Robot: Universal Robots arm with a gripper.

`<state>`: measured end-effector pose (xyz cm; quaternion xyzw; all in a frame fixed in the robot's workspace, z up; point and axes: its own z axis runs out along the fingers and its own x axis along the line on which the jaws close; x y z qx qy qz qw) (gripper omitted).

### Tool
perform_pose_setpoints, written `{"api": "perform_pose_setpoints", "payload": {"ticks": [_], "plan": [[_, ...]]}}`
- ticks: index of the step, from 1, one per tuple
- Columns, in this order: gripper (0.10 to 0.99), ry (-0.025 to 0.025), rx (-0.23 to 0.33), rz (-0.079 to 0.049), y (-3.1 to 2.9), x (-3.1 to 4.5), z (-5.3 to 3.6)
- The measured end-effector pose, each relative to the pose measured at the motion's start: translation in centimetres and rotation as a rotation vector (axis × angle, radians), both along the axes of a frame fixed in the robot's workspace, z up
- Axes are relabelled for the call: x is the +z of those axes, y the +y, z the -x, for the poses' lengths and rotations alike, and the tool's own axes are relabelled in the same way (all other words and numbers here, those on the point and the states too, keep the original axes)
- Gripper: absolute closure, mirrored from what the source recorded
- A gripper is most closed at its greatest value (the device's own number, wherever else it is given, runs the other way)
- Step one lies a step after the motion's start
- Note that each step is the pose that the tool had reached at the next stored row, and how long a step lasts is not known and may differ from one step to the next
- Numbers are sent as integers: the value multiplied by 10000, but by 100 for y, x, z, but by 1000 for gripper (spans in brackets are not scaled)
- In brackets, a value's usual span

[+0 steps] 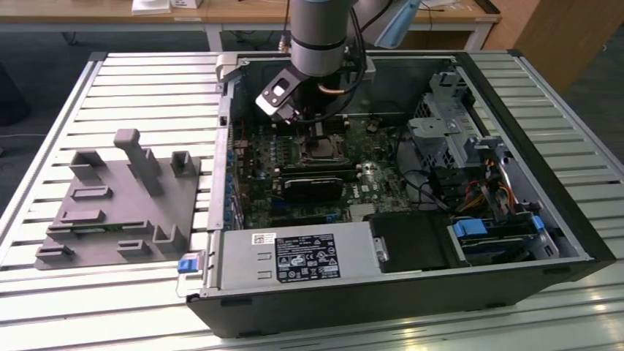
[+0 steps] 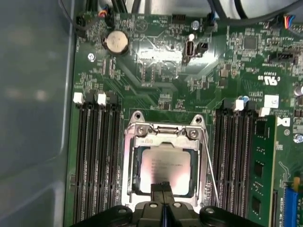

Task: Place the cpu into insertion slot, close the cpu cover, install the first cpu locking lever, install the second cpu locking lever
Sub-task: 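Close the cpu cover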

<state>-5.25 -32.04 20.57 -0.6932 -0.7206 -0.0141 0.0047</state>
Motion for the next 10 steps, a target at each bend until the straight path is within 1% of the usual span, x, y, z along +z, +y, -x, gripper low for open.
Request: {"api": "perform_pose_setpoints", "payload": {"ticks": [5, 10], "plan": [[973, 6, 1, 0, 0, -47, 11], [973, 3, -1, 2, 0, -46, 16]]}}
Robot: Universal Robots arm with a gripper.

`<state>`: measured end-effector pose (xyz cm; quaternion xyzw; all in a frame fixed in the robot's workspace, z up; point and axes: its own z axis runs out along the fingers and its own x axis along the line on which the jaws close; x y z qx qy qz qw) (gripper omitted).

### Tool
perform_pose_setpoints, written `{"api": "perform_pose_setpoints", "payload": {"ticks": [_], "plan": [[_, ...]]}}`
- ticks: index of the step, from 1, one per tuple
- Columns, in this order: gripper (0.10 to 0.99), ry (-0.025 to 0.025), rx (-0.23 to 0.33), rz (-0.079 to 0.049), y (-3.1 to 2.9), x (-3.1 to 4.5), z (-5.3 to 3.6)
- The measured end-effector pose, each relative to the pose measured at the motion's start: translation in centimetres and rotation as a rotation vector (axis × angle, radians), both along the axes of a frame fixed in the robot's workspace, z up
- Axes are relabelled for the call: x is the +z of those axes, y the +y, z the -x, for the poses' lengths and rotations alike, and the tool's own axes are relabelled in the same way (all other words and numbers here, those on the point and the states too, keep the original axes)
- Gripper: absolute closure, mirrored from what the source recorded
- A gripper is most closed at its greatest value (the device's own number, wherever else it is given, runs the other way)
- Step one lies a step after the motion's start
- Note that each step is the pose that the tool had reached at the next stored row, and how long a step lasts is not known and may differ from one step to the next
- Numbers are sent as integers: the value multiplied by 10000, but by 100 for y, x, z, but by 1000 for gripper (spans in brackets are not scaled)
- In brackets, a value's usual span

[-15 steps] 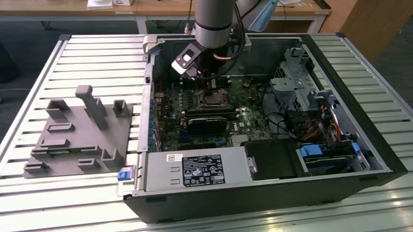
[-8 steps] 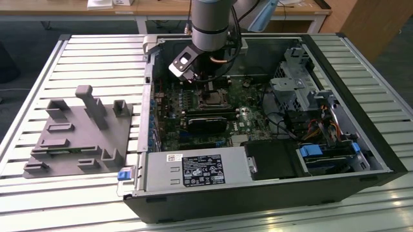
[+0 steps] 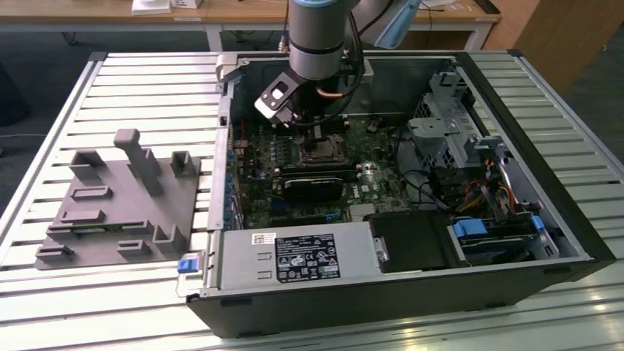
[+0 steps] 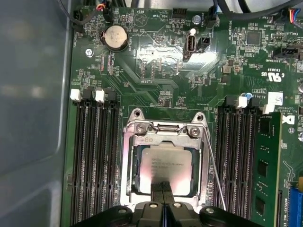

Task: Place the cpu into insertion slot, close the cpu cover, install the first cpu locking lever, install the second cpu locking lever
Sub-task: 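Close the cpu cover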

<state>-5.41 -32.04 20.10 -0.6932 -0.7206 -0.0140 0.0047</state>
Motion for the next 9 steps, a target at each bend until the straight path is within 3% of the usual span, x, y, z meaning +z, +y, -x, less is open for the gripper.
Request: {"api": "perform_pose_setpoints", "payload": {"ticks": [4, 9], "plan": [[973, -4, 2, -1, 0, 75, 0], [973, -3, 1, -1, 0, 74, -32]]}}
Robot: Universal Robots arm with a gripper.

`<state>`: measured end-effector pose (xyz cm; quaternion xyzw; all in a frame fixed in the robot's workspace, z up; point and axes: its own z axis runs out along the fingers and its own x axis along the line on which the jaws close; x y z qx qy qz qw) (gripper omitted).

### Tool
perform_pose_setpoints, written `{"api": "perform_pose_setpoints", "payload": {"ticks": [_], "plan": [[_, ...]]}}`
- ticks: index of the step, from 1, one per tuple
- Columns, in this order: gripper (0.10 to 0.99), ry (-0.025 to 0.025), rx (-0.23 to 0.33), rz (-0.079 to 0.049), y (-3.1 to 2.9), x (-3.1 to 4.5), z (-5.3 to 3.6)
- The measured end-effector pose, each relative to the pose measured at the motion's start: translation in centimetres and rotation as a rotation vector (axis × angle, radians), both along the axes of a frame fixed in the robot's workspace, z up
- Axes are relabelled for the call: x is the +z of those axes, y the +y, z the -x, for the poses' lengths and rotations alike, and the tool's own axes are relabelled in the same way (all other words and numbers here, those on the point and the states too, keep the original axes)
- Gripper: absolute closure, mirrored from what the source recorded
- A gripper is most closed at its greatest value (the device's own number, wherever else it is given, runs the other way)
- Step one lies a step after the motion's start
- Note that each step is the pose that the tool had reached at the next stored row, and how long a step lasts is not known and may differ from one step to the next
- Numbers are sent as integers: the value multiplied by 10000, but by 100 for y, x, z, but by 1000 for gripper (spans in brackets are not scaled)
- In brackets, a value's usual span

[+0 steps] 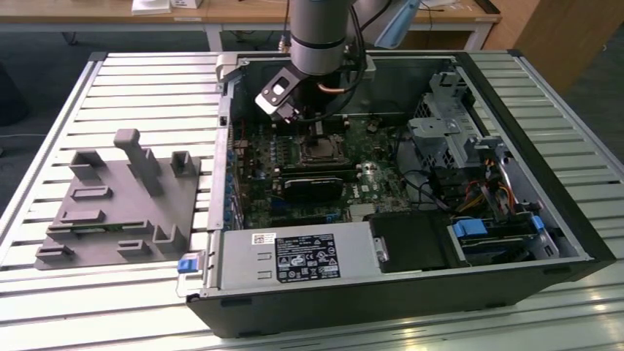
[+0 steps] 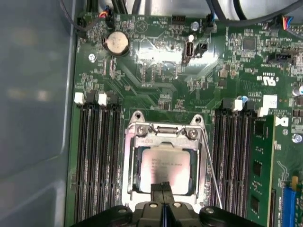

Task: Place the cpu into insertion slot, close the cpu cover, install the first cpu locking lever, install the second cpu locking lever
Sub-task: 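Close the cpu cover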

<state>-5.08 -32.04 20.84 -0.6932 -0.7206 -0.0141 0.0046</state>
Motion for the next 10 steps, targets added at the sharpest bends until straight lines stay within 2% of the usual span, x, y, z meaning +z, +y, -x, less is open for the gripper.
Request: {"api": "perform_pose_setpoints", "payload": {"ticks": [6, 10], "plan": [[973, -1, 1, -1, 0, -2, -114], [973, -1, 1, -1, 0, -4, -152]]}}
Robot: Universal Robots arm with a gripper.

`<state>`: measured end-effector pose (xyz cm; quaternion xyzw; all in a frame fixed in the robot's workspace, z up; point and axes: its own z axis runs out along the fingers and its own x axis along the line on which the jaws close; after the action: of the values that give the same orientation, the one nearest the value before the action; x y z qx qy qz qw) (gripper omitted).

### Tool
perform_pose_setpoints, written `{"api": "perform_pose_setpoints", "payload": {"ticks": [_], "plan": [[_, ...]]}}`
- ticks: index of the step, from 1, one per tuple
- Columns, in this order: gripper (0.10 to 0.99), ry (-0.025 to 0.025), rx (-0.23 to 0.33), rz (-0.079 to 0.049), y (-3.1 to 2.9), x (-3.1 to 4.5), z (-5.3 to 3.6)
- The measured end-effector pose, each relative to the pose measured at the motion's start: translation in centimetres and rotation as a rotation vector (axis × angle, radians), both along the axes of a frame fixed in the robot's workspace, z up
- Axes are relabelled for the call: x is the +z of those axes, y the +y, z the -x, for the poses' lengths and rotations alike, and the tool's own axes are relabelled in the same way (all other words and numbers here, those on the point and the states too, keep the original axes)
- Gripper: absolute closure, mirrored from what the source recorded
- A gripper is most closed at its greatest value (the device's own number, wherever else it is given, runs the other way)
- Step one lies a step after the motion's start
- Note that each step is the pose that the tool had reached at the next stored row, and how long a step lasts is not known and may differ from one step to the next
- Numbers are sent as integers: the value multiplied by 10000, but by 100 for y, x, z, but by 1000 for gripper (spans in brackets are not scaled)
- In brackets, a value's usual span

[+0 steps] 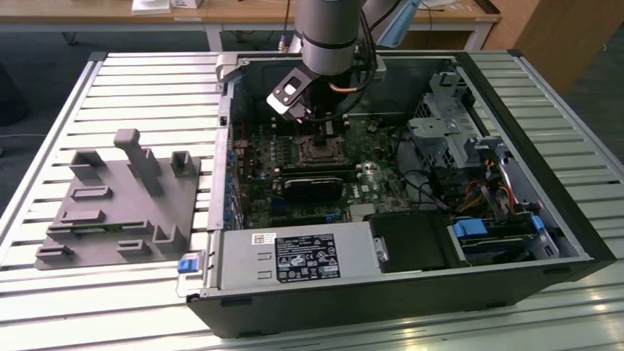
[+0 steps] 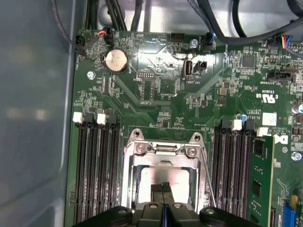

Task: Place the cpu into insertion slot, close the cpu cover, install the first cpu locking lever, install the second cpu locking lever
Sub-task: 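Close the cpu cover, then install the first cpu locking lever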

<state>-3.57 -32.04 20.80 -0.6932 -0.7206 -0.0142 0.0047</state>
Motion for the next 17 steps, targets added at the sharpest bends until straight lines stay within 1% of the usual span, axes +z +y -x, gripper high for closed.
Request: {"api": "perform_pose_setpoints", "payload": {"ticks": [8, 17], "plan": [[973, 1, 0, 2, 1, 3, -8], [973, 0, -1, 1, 0, 39, -8]]}}
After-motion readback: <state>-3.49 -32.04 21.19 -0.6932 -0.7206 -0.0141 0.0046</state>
